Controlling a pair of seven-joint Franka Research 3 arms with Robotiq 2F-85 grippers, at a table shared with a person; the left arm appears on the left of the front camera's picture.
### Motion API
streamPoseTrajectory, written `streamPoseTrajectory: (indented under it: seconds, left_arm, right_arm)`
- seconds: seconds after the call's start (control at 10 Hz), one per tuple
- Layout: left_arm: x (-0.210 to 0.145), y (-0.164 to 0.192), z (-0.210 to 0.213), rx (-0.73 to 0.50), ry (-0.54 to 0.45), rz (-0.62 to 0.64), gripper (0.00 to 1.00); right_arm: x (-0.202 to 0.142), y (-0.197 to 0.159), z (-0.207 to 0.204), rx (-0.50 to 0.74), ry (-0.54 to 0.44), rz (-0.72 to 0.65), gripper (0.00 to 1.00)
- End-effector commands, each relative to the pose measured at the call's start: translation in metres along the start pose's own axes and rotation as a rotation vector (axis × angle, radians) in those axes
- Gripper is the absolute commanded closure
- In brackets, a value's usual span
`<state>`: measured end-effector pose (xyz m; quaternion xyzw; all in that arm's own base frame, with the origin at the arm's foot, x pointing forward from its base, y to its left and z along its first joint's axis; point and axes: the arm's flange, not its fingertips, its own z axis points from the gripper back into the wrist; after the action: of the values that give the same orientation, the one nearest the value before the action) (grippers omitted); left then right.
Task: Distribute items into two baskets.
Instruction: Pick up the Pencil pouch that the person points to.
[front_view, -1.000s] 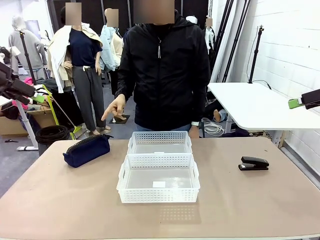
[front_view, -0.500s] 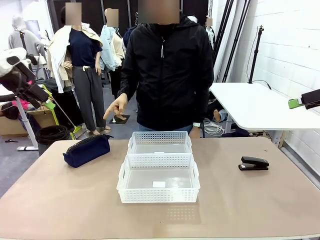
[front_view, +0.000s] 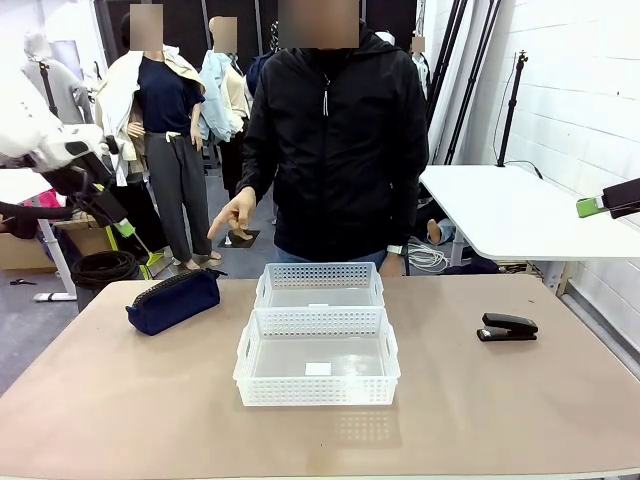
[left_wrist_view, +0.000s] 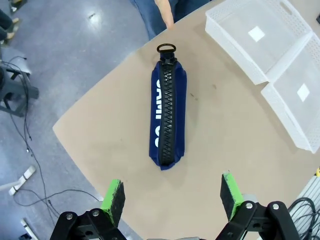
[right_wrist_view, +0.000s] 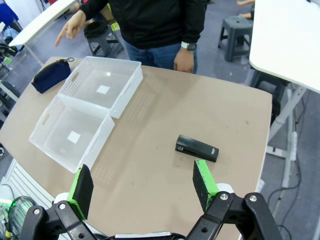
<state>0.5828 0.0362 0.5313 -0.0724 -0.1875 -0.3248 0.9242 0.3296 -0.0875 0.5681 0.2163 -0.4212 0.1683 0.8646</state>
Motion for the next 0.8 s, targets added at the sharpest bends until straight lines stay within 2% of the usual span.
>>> streamPoseTrajectory:
  seconds: [0.0,0.7]
  left_arm:
    - [0.016,0.012,-0.019,0.003,0.072,-0.057,0.0]
    - [0.038,0.009,-0.104,-0.042,0.211,-0.19,0.0]
  right_arm:
    - [0.0,0.0,-0.002,0.01,0.0,-0.003,0.0]
    - [0.0,0.0,-0.002,0.01,0.0,-0.003,0.0]
